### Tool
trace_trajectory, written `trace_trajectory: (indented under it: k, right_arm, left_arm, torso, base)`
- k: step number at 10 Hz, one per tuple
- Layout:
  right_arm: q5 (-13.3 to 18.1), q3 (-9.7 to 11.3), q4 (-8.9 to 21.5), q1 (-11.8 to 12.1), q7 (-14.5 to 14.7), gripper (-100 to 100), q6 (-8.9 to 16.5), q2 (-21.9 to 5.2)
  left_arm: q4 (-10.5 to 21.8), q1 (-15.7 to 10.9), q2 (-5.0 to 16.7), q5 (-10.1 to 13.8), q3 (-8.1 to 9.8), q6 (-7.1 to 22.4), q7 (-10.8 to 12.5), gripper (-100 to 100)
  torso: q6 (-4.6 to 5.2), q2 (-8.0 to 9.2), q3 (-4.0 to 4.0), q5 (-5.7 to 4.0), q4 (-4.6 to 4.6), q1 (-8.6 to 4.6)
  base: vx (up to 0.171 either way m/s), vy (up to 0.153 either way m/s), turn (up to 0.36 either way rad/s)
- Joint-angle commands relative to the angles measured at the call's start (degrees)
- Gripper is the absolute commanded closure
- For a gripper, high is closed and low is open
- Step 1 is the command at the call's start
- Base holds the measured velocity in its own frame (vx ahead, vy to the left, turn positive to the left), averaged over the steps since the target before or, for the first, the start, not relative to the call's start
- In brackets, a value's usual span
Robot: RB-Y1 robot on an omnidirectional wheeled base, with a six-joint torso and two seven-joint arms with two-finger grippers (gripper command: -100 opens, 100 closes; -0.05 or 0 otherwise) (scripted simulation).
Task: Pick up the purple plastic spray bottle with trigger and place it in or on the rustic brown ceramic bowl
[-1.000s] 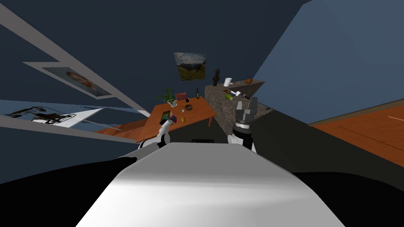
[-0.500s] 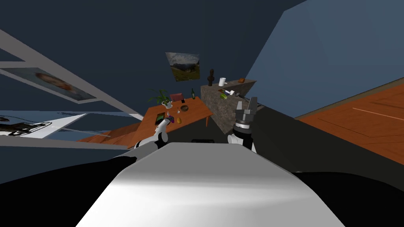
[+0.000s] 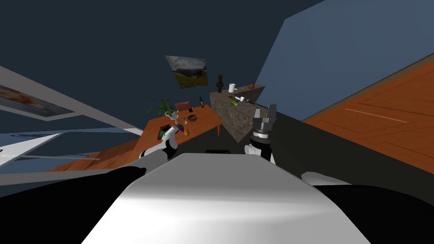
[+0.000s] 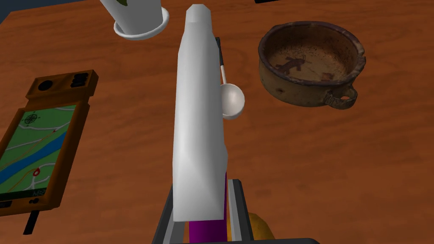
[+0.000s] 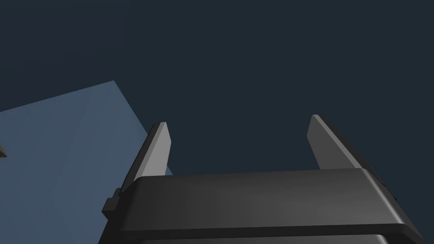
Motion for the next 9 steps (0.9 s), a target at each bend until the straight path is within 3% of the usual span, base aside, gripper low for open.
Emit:
trace_trajectory:
  k: [1,3,4,7,8,9]
  right_arm:
    - [0.0,0.0,0.0,0.0,0.0,0,0.0,0.0]
    - [0.0,0.0,0.0,0.01,0.0,0,0.0,0.0]
    - [0.0,0.0,0.0,0.01,0.0,0,0.0,0.0]
    - [0.0,-0.01,0.0,0.01,0.0,0,0.0,-0.01]
    - [0.0,-0.01,0.0,0.01,0.0,0,0.0,-0.01]
    - [0.0,-0.01,0.0,0.01,0.0,0,0.0,-0.01]
  left_arm:
    - [1.65,-1.54,1.57,-2.86,2.4,1.08,2.28,100]
    - [3.18,-3.28,3.4,-7.02,5.24,2.45,5.01,100]
    - [3.18,-3.28,3.4,-7.1,5.24,2.45,5.01,100]
    - [5.17,-5.83,5.82,-12.95,9.03,4.27,8.99,100]
    - [5.17,-5.83,5.82,-12.95,9.03,4.27,8.99,100]
    - [5.75,-6.64,6.55,-14.85,10.14,4.8,10.25,100]
  torso:
    - [0.0,0.0,0.0,0.0,0.0,0.0]
    - [0.13,-0.25,-0.11,0.0,0.01,-0.02]
    - [0.14,-0.3,-0.14,0.0,0.0,0.02]
    - [0.11,-0.19,-0.09,0.02,0.0,0.1]
    - [0.1,-0.31,-0.15,-0.01,0.0,0.09]
    - [0.0,-0.25,-0.14,0.03,-0.03,0.17]
  base:
    - [0.075,-0.084,-0.173]
    - [0.103,-0.062,-0.197]
    - [0.077,-0.037,-0.068]
    - [0.089,-0.032,-0.138]
    - [0.099,-0.011,-0.043]
    - [0.087,-0.02,-0.066]
